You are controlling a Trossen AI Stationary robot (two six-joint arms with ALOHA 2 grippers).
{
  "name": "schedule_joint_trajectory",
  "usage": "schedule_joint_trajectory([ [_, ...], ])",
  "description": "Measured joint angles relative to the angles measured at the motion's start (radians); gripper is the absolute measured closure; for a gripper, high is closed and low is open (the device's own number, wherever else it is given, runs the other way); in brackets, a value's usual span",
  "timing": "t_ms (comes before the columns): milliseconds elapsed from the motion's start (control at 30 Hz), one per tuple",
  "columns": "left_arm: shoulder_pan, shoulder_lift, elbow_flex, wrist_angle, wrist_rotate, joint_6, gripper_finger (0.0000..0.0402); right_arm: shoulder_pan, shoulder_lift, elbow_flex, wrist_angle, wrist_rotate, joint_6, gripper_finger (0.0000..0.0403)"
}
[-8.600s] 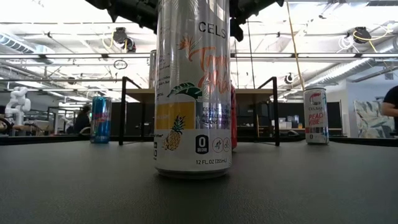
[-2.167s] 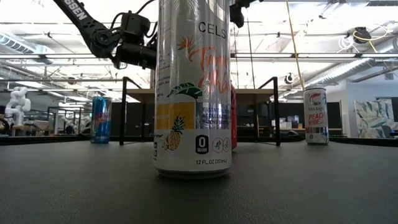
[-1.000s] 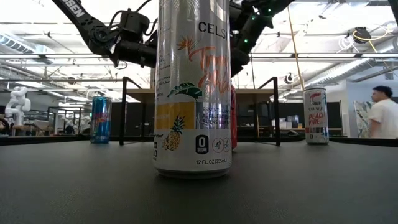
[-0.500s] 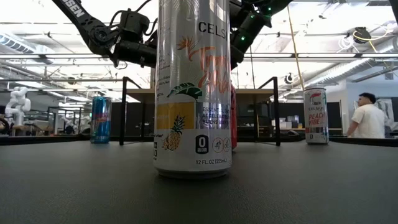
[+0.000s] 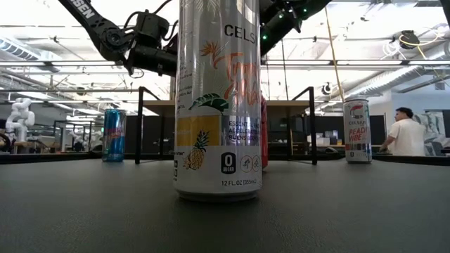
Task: Place canned beverage on shelf
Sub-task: Put the right blue soda can on the shelf
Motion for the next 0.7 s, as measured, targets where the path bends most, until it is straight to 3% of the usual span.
schedule_joint_trajectory([
  [467,-0.005,0.001,-0.001,-0.002,0.080,-0.050,0.0107,-0.038,0.000,0.000,0.029,-0.007,0.050,0.0115],
  [700,-0.005,-0.002,-0.003,0.003,0.080,-0.057,0.0107,-0.037,0.000,0.000,0.003,-0.095,0.082,0.0115],
])
